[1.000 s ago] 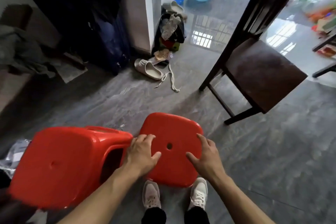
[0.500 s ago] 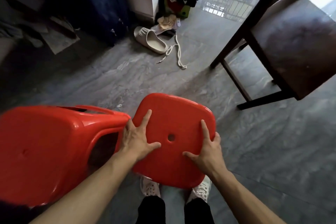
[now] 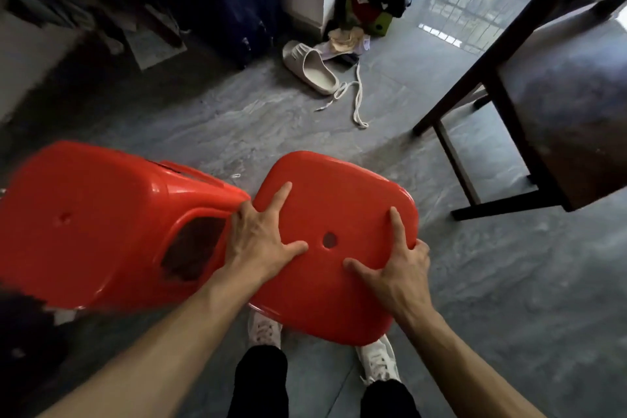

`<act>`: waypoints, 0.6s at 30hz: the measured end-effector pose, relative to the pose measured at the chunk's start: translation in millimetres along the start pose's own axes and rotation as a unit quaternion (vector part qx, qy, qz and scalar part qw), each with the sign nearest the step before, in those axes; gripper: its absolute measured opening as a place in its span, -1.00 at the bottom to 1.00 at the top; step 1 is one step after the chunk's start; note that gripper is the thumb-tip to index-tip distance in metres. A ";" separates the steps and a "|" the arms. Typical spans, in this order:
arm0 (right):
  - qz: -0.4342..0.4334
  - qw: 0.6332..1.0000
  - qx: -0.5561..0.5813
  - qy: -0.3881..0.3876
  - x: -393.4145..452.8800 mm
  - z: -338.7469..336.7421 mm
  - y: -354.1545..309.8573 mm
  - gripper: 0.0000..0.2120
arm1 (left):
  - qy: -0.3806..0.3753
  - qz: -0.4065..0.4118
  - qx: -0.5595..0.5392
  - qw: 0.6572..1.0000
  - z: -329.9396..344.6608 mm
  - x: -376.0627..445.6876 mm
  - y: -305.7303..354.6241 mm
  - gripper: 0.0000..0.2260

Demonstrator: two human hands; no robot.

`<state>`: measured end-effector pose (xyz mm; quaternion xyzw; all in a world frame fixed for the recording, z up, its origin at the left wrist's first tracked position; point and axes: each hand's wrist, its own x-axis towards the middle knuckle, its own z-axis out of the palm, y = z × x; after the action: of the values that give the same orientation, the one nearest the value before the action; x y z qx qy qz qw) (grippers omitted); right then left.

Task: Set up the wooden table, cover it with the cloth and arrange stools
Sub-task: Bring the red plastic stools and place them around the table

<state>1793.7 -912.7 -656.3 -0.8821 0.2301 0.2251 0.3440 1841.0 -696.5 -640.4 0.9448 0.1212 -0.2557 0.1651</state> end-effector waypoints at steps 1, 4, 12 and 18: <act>-0.013 1.000 -0.008 -0.008 -4.0 -13.1 -2.2 0.13 | 0.008 -0.010 -0.006 1.000 -6.2 -11.9 6.8 -0.03; -0.059 0.997 -0.045 -0.028 -18.6 -57.0 -10.7 0.12 | 0.043 -0.047 -0.029 0.998 -24.5 -56.0 29.8 -0.03; -0.183 0.975 -0.110 -0.068 -97.1 -176.0 -59.1 0.11 | 0.135 -0.139 -0.145 0.970 -83.3 -191.9 74.2 -0.05; -0.266 0.944 -0.182 -0.072 -176.7 -232.7 -103.7 0.09 | 0.182 -0.188 -0.207 0.943 -125.8 -297.7 76.2 -0.05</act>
<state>1767.3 -965.5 -351.9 -0.9403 -0.0835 0.2263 0.2402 1670.6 -762.2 -363.0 0.8803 0.3744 -0.0754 0.2814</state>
